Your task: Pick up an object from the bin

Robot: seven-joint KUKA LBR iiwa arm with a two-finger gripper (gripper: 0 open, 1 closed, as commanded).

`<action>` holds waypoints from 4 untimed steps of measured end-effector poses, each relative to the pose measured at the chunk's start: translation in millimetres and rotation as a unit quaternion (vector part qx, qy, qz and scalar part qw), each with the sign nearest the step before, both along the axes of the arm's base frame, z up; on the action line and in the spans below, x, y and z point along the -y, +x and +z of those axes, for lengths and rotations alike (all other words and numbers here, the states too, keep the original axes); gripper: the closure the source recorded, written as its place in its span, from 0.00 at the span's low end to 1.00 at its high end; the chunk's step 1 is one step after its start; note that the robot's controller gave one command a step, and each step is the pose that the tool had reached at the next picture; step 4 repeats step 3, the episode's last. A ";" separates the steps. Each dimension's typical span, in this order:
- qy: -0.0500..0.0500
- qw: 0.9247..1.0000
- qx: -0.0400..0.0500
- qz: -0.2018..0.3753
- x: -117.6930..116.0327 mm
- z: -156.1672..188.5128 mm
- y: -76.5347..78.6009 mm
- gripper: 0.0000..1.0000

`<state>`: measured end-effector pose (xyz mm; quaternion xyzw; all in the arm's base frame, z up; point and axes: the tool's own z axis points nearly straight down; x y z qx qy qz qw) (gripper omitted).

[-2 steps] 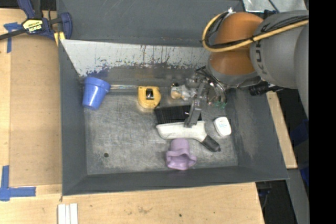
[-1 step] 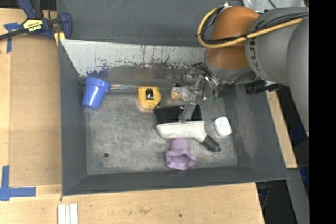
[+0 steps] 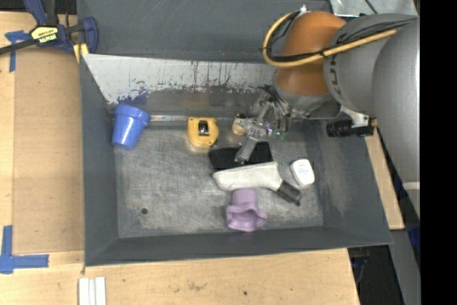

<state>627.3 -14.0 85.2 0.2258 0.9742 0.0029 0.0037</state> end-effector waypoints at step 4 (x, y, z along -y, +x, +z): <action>-0.002 1.000 -0.002 -0.001 1.8 2.3 -6.2 1.00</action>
Offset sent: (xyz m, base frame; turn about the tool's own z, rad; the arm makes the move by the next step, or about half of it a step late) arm 0.0000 0.0000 0.0000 0.0000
